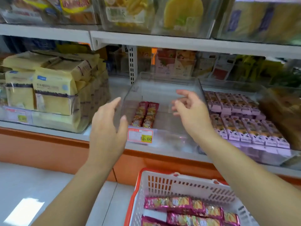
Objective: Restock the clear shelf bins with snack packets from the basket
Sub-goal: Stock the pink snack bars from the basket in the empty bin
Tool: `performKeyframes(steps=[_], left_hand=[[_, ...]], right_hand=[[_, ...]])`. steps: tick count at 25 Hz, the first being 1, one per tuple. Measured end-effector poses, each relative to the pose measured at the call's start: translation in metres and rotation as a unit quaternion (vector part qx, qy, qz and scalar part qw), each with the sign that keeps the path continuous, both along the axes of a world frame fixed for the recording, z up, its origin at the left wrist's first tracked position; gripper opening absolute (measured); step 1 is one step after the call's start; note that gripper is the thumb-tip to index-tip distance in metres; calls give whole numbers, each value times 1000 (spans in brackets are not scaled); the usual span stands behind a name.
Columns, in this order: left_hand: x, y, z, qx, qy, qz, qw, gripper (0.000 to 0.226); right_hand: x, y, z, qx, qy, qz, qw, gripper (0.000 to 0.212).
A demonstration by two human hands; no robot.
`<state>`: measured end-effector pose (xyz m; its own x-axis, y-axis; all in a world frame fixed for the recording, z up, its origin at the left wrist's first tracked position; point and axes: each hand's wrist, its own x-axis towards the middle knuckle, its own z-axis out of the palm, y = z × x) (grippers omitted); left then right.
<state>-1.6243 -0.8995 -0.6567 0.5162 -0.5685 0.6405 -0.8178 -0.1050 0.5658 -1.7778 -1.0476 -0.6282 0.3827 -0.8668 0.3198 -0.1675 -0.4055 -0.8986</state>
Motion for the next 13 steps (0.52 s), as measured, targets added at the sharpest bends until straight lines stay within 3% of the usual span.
performKeyframes(steps=[2,5,7,9,11,13], left_hand=[[-26,13,-2,-34,-26,-49,998,41],[-72,25,-41,61,-11,-149,987,40],[-93,33,-89,178,14,-188,966,43],[-109,41,-142,287,79,-202,933,43],[-125,49,-188,375,141,-200,894,43],[-140,54,-219,430,201,-196,858,46]], right_hand=[[-43,41,-15,-44,-96,0,994,31],[-98,76,-89,-61,-58,-62,995,30],[-126,84,-153,21,54,-117,991,28],[-155,85,-217,122,222,-119,960,25],[-182,90,-266,199,362,-37,910,28],[-199,98,-292,260,425,67,865,47]])
